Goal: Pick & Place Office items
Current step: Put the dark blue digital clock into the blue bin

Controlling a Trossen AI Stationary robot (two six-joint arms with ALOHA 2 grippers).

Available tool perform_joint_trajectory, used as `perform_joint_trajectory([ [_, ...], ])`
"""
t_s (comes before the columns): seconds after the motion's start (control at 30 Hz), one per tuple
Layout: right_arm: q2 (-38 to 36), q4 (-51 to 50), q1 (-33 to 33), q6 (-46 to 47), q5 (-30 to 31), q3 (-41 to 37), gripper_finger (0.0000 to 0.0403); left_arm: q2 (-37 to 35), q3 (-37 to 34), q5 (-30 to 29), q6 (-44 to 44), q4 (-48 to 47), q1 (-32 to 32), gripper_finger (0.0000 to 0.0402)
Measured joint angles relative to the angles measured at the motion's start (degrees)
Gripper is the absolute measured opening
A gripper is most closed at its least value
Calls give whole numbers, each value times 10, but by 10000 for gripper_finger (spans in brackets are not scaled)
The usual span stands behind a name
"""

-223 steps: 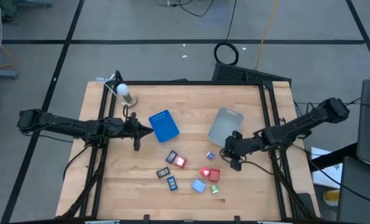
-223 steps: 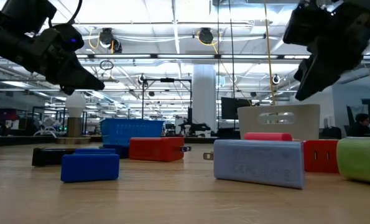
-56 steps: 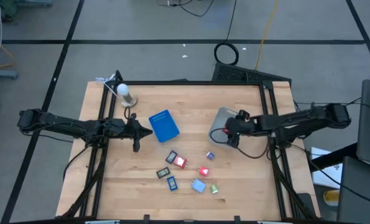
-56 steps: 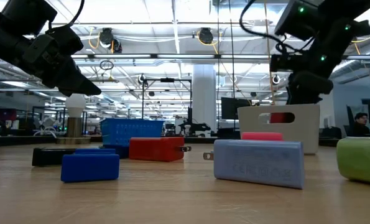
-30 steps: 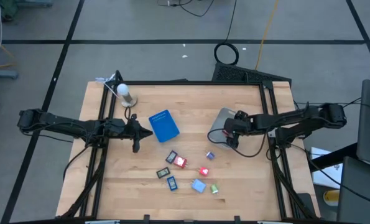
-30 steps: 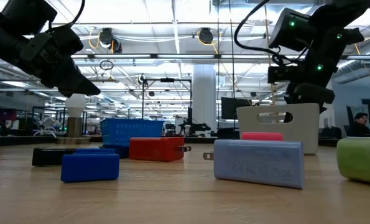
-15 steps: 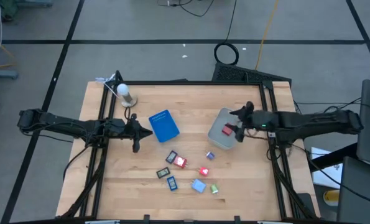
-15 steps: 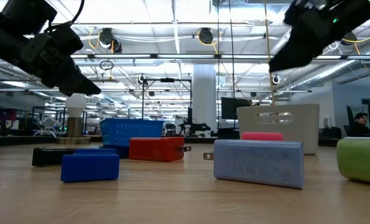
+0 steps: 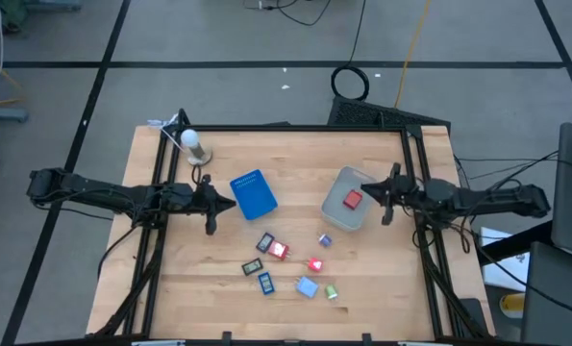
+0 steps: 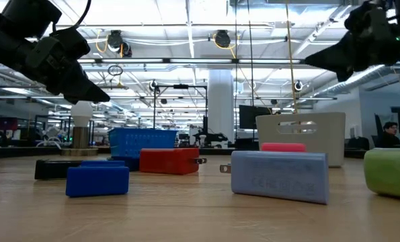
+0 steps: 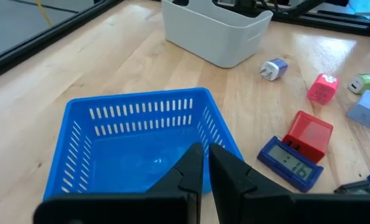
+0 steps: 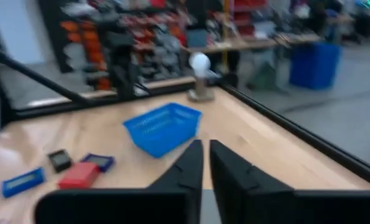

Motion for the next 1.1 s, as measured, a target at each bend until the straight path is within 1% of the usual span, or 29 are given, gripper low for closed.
perform_joint_trajectory([
  [0.07,-24,28,0,-16,-25,-18,13,0,0,-1,15,4,0,26],
  [0.1,-34,40,0,-20,-26,-25,17,0,0,-1,25,11,0,26],
  [0.2,-55,63,0,-31,2,-40,21,0,0,-1,51,28,0,26],
  [0.27,-63,65,0,-48,10,-47,15,0,0,-1,53,33,0,26],
  [0.37,-63,78,0,-66,21,-58,3,0,0,-1,61,32,0,26],
  [0.5,-61,115,0,-79,21,-78,7,0,0,-4,70,44,0,26],
  [0.63,-57,112,0,-75,0,-84,3,0,1,-13,70,81,0,26],
  [0.7,-57,114,0,-76,-22,-84,1,0,15,-13,68,59,0,26],
  [0.8,-56,108,0,-62,-57,-85,2,0,51,-11,54,-20,-10,26],
  [1.0,-52,115,-2,-63,-55,-85,1,0,121,-8,10,-171,-45,26],
  [1.1,-53,124,-2,-67,-54,-85,1,6,137,-9,-35,-210,-71,26],
])
